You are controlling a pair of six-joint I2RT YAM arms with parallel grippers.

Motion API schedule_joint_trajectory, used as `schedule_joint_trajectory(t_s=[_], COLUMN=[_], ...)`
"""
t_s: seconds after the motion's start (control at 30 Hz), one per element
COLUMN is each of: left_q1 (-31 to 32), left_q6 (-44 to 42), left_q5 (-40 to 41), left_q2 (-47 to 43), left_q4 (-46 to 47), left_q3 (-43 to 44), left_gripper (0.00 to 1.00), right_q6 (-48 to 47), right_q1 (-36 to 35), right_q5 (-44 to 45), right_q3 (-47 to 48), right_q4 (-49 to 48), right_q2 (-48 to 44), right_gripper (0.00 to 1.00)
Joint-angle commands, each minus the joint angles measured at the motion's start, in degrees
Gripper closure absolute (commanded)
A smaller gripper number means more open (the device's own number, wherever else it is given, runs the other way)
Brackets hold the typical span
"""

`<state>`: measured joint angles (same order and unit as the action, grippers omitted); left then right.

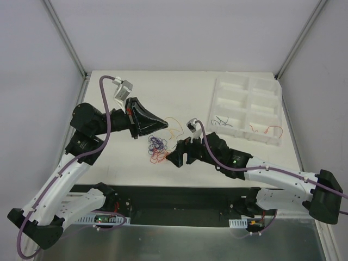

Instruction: Untangle the cables

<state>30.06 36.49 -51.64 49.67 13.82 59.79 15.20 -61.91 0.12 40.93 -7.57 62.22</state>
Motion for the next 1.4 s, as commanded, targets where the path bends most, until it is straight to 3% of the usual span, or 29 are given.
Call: schedule_joint_trajectory(t_s=[0.0,0.37,0.5,0.63,0.83,1.37], left_q1=[0.3,0.3,0.3,0.3,0.3,0.3], left_q6=[-1.9,-1.2,-1.2,-1.2,-1.4,1.6], left_q5=[2.5,2.7,2.7,2.6,2.5,1.6], left_q2=[0.7,3.0,2.9,3.0,3.6,4.6], left_q4=[0.4,1.1,1.0,0.9,1.1,3.8], left_q3=[2.4,2.4,2.5,2.5,2.5,2.1], left_gripper=[1.00,1.00,1.00,1.00,1.00,1.00], right_q6=[3.5,4.3,3.0,1.2,-0.3,-12.0], right_q1=[-0.5,-1.5,-1.7,-2.5,-5.8,-8.4], right_q5=[3.0,7.3,9.2,9.6,8.4,10.4], right_q3=[1.1,0.7,1.0,1.7,3.0,2.6], right_q4=[-1.0,3.0,5.6,8.8,9.1,0.2], right_q2=[-1.0,-1.9,-2.9,-4.0,-4.4,0.5], right_gripper=[0.18,0.30,0.18,0.16,0.36,0.46])
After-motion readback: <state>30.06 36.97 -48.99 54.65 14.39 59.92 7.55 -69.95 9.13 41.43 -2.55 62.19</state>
